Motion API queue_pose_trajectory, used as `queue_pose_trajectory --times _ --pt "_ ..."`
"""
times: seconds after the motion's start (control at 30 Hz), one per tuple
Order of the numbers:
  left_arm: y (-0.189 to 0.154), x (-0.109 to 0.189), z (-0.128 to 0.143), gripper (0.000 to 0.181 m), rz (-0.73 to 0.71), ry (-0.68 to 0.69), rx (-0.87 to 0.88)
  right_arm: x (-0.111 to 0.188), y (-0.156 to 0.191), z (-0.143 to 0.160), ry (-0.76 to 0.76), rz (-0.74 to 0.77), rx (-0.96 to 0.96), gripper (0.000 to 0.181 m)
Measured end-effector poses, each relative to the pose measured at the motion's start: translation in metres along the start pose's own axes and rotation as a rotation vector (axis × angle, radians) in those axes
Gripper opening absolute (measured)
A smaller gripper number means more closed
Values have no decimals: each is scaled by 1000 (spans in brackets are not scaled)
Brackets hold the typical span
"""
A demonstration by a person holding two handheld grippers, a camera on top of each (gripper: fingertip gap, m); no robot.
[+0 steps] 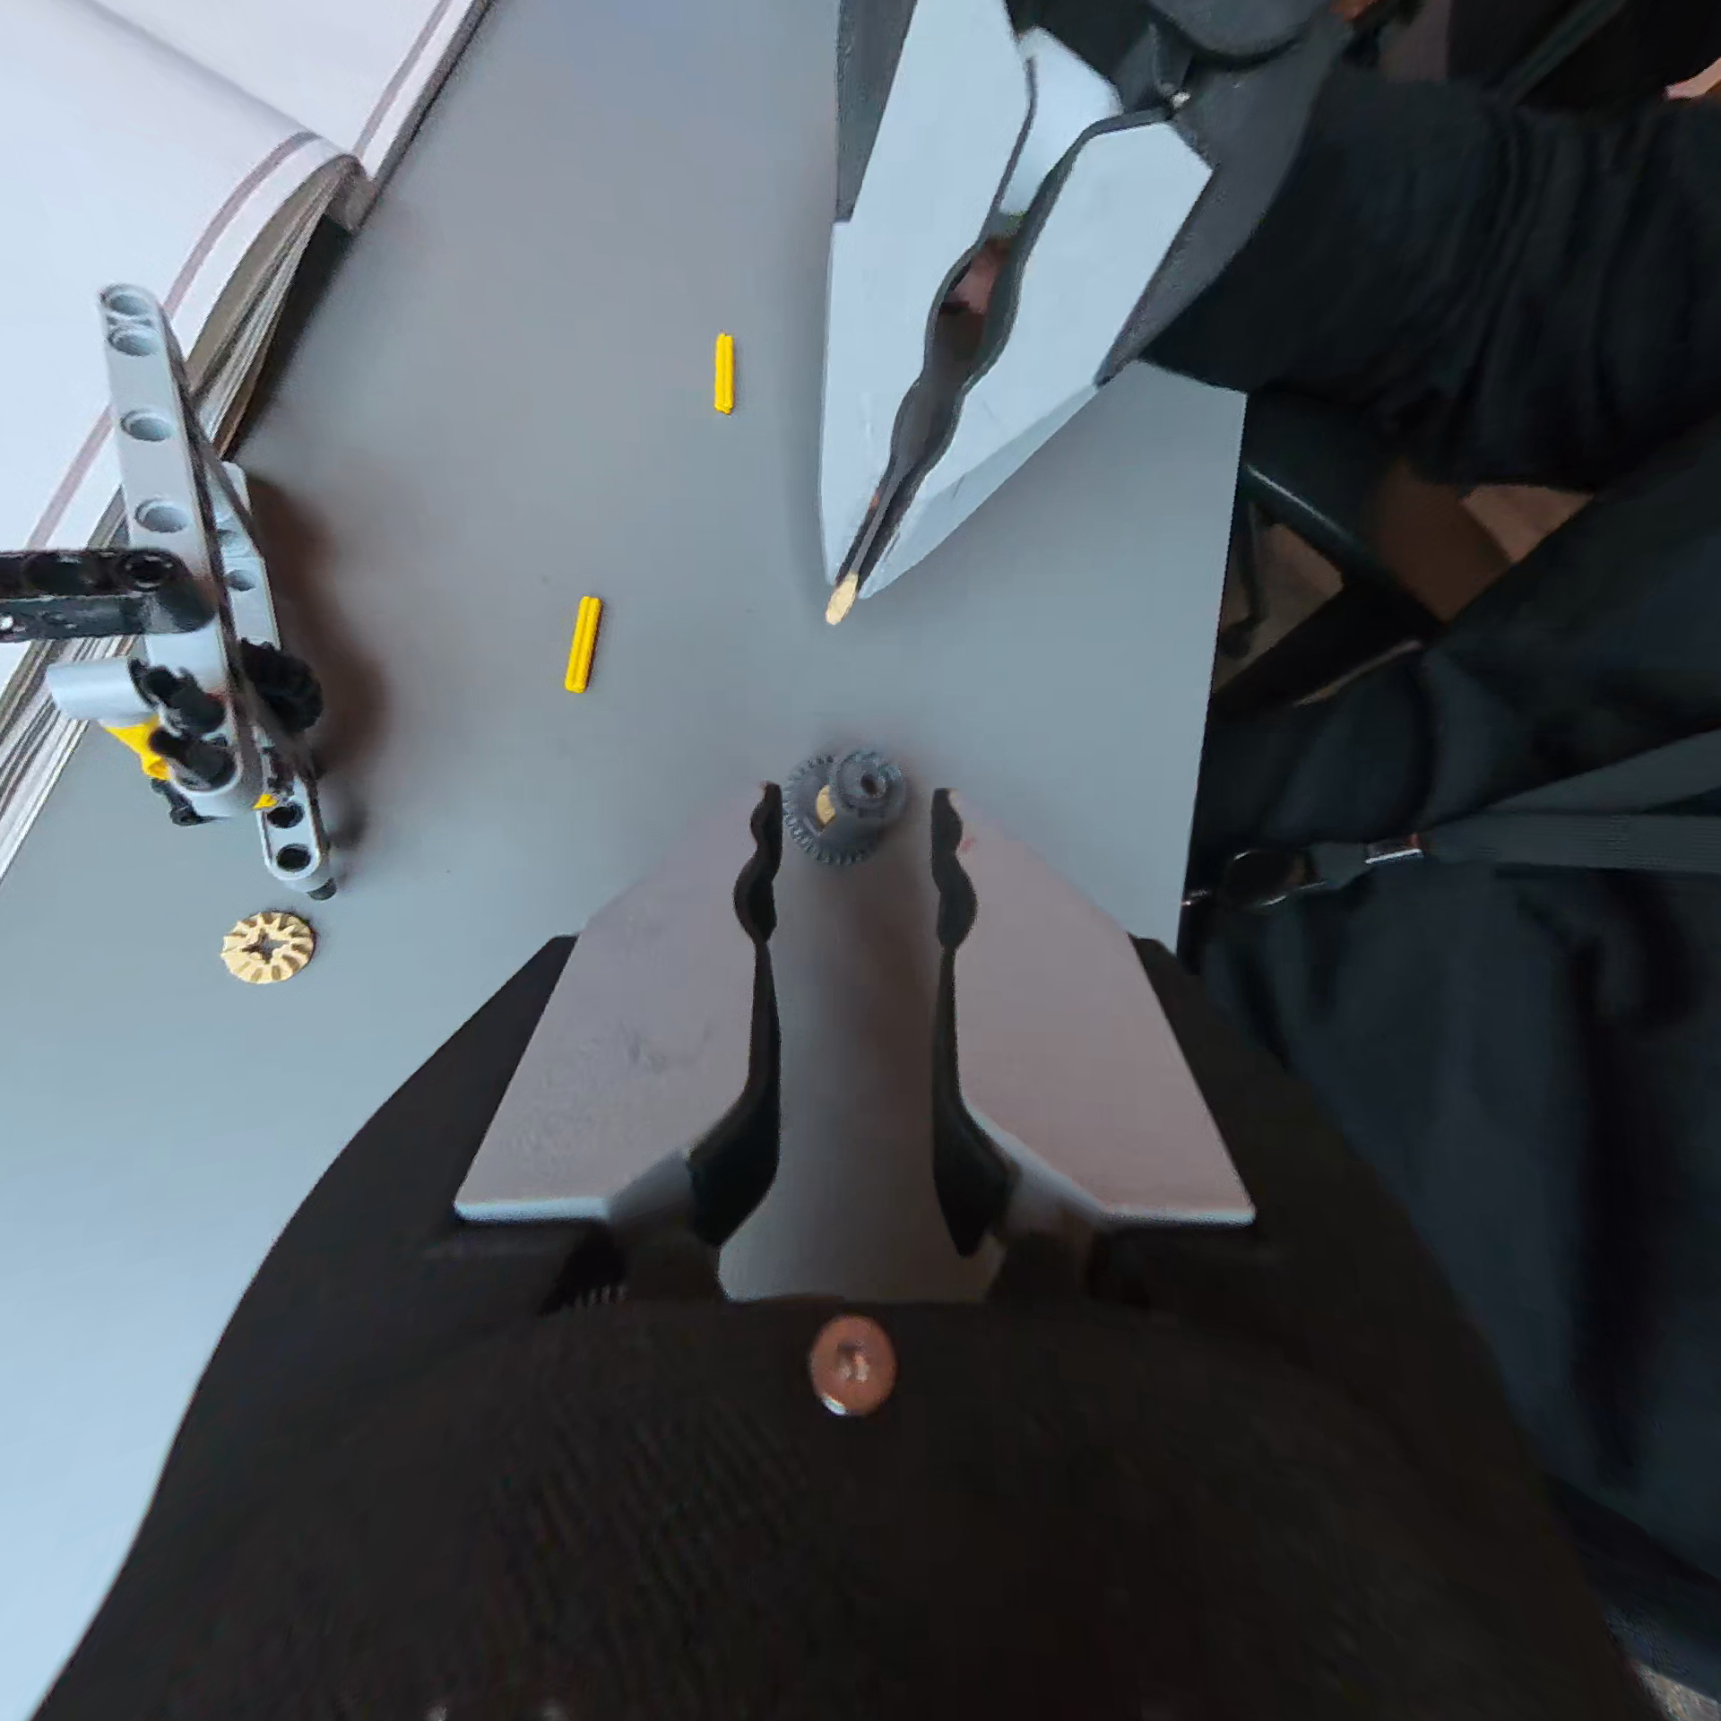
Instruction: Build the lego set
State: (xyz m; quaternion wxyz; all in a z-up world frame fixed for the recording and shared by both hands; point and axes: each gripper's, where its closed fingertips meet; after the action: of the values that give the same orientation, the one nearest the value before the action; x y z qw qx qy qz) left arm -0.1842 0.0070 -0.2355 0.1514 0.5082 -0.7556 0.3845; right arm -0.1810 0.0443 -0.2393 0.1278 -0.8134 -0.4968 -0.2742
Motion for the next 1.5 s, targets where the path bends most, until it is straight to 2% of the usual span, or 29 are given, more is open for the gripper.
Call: queue_pose_trajectory --times 0.1,0.33,0.43,0.5,0.57,0.73,0.97,1.13,1.33,1.5 --pt "-6 -1 0 32 4 23 -15 -2 4 1 -1 -41 -35 0" --pt "-2 -14 14 41 -100 212 -153 -7 1 11 51 -41 -97 0" --pt "-1 -18 14 38 -141 246 -217 -5 -7 17 75 -25 -139 0" --pt "-2 -19 13 30 -154 255 -250 -3 -9 16 65 -22 -143 0" --pt "-2 -18 12 18 -166 260 -280 -2 -9 11 41 -13 -99 0" --pt "-6 -16 17 17 -140 305 -394 -3 -3 6 44 41 74 0" --pt "-12 -16 18 17 -62 308 -526 -12 1 15 103 52 109 0" --pt "-17 -17 19 18 -125 252 -676 -12 0 15 103 63 123 0" --pt "-25 -19 21 17 -165 254 -835 -14 3 15 97 50 113 0" --pt "-26 -18 22 17 -208 273 -938 -12 8 3 21 -14 -14 0"
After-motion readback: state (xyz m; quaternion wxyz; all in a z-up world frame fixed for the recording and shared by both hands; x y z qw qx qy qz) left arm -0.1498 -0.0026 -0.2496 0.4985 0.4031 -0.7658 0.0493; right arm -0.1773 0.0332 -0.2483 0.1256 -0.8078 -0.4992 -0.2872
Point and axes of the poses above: each gripper's, where its closed fingertips meet, x back along the fingers, z out of its underside, y = z × x across the jaws
